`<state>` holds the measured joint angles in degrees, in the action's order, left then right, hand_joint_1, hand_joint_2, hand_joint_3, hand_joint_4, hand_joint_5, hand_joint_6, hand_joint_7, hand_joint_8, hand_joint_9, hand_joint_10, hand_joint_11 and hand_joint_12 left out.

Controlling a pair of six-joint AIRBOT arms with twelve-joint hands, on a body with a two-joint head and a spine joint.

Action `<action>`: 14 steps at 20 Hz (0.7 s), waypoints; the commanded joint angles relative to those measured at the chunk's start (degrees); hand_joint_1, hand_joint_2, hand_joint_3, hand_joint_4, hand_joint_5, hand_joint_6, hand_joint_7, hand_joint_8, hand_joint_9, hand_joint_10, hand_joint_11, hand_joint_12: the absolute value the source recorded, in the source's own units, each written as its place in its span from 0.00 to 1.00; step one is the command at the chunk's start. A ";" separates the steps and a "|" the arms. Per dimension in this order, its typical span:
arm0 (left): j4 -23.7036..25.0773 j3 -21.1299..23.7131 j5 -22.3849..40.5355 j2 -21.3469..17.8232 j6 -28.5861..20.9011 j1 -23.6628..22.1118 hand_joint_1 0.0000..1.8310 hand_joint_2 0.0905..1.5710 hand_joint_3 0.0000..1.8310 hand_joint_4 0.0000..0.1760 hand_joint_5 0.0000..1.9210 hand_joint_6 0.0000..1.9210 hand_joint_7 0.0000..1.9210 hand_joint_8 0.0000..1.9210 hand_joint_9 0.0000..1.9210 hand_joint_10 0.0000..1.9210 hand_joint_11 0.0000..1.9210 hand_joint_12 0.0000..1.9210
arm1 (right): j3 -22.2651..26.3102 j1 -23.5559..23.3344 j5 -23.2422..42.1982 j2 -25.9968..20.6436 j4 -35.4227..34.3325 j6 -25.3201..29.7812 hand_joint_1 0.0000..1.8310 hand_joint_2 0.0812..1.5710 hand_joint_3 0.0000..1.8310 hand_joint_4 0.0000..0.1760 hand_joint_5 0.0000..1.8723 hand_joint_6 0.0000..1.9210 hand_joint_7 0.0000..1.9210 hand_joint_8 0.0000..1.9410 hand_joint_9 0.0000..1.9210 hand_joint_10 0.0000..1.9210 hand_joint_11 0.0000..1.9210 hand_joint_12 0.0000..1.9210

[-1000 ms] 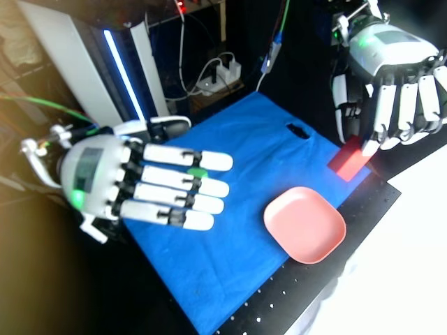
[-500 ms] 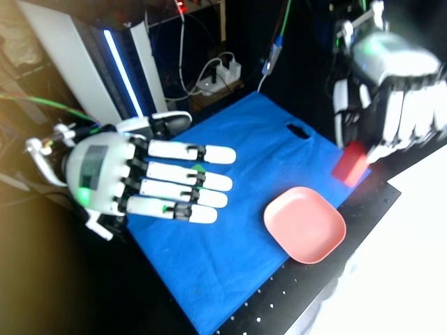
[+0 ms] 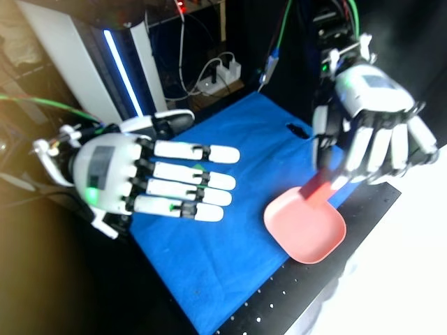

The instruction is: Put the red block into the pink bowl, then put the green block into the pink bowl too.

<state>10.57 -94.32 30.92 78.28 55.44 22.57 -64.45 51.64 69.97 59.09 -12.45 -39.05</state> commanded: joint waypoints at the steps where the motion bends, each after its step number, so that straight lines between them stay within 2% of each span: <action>1: -0.92 -0.48 6.96 0.09 -0.07 -0.47 0.57 0.65 0.00 1.00 0.58 0.41 0.52 0.58 0.27 0.69 0.06 0.97 | -0.26 -1.20 7.00 0.07 0.56 0.49 0.15 0.57 0.00 0.19 0.12 0.00 0.24 0.00 0.21 0.00 0.00 0.38; 2: -0.75 -0.80 7.07 0.51 -0.07 -0.47 0.57 0.65 0.00 1.00 0.57 0.41 0.51 0.56 0.27 0.67 0.05 0.95 | -0.30 -1.24 7.00 0.14 0.68 0.49 0.14 0.58 0.00 0.20 0.12 0.00 0.25 0.00 0.21 0.00 0.01 0.38; 3: -0.68 -1.07 7.18 0.88 -0.07 -0.47 0.57 0.65 0.00 1.00 0.58 0.41 0.53 0.50 0.29 0.63 0.05 0.96 | -0.32 -1.26 7.00 0.23 0.81 0.49 0.14 0.59 0.01 0.17 0.12 0.00 0.25 0.00 0.19 0.00 0.00 0.37; 4: -0.48 -1.74 7.12 1.64 -0.07 -0.47 0.57 0.65 0.00 1.00 0.58 0.40 0.54 0.48 0.30 0.63 0.04 0.98 | -0.41 -1.29 7.00 0.36 0.97 0.49 0.15 0.60 0.01 0.17 0.12 0.00 0.25 0.00 0.19 0.00 0.00 0.38; 5: -0.34 -2.28 6.97 2.24 -0.07 -0.47 0.58 0.64 0.00 1.00 0.60 0.36 0.55 0.62 0.29 0.71 0.03 1.00 | -0.50 -1.31 7.00 0.46 1.02 0.52 0.15 0.61 0.01 0.24 0.12 0.00 0.25 0.00 0.18 0.00 0.00 0.36; 6: -0.10 -2.84 6.70 2.84 -0.07 -0.47 0.59 0.63 0.00 1.00 0.62 0.33 0.55 0.68 0.29 0.72 0.04 0.99 | -0.62 -1.31 7.00 0.59 1.11 0.56 0.16 0.60 0.00 0.36 0.13 0.00 0.25 0.00 0.18 0.00 0.00 0.34; 8: 0.14 -3.39 6.34 3.56 -0.07 -0.28 0.59 0.62 0.00 1.00 0.63 0.31 0.56 0.71 0.30 0.72 0.05 0.97 | -0.73 -1.51 7.00 0.67 1.39 0.59 0.18 0.60 0.00 0.43 0.14 0.01 0.26 0.00 0.19 0.01 0.00 0.34; 10: 0.10 -3.78 6.29 4.00 -0.09 0.27 0.57 0.64 0.00 1.00 0.58 0.39 0.53 0.61 0.28 0.71 0.03 0.96 | -0.73 -1.69 7.00 0.67 1.56 0.62 0.18 0.60 0.00 0.33 0.16 0.00 0.26 0.00 0.20 0.00 0.00 0.37; 11: 0.00 -4.06 6.17 4.27 -0.10 0.56 0.57 0.65 0.00 1.00 0.58 0.40 0.54 0.56 0.29 0.69 0.02 0.94 | -0.73 -1.72 7.00 0.67 1.62 0.64 0.20 0.60 0.00 0.33 0.16 0.00 0.26 0.00 0.20 0.00 0.00 0.36; 12: -0.11 -4.24 6.02 4.40 -0.11 0.71 0.57 0.65 0.00 1.00 0.58 0.40 0.54 0.57 0.29 0.71 0.03 0.96 | -0.73 -1.72 7.00 0.67 1.64 0.65 0.20 0.60 0.00 0.32 0.16 0.00 0.27 0.00 0.21 0.00 0.00 0.36; 13: -0.20 -4.27 5.93 4.44 -0.11 0.83 0.57 0.64 0.00 1.00 0.59 0.39 0.52 0.67 0.27 0.76 0.02 0.99 | -0.72 -1.72 7.00 0.69 1.64 0.68 0.19 0.60 0.00 0.24 0.16 0.00 0.27 0.00 0.20 0.00 0.00 0.37; 14: -0.35 -4.27 5.95 4.44 -0.12 0.91 0.57 0.65 0.00 1.00 0.58 0.40 0.52 0.75 0.27 0.80 0.04 1.00 | -0.72 -1.72 7.00 0.72 1.64 0.71 0.19 0.60 0.00 0.22 0.16 0.00 0.27 0.00 0.20 0.00 0.00 0.37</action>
<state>11.16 -98.21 29.67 82.76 55.46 23.92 -64.99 51.22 70.00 59.75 -10.92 -38.94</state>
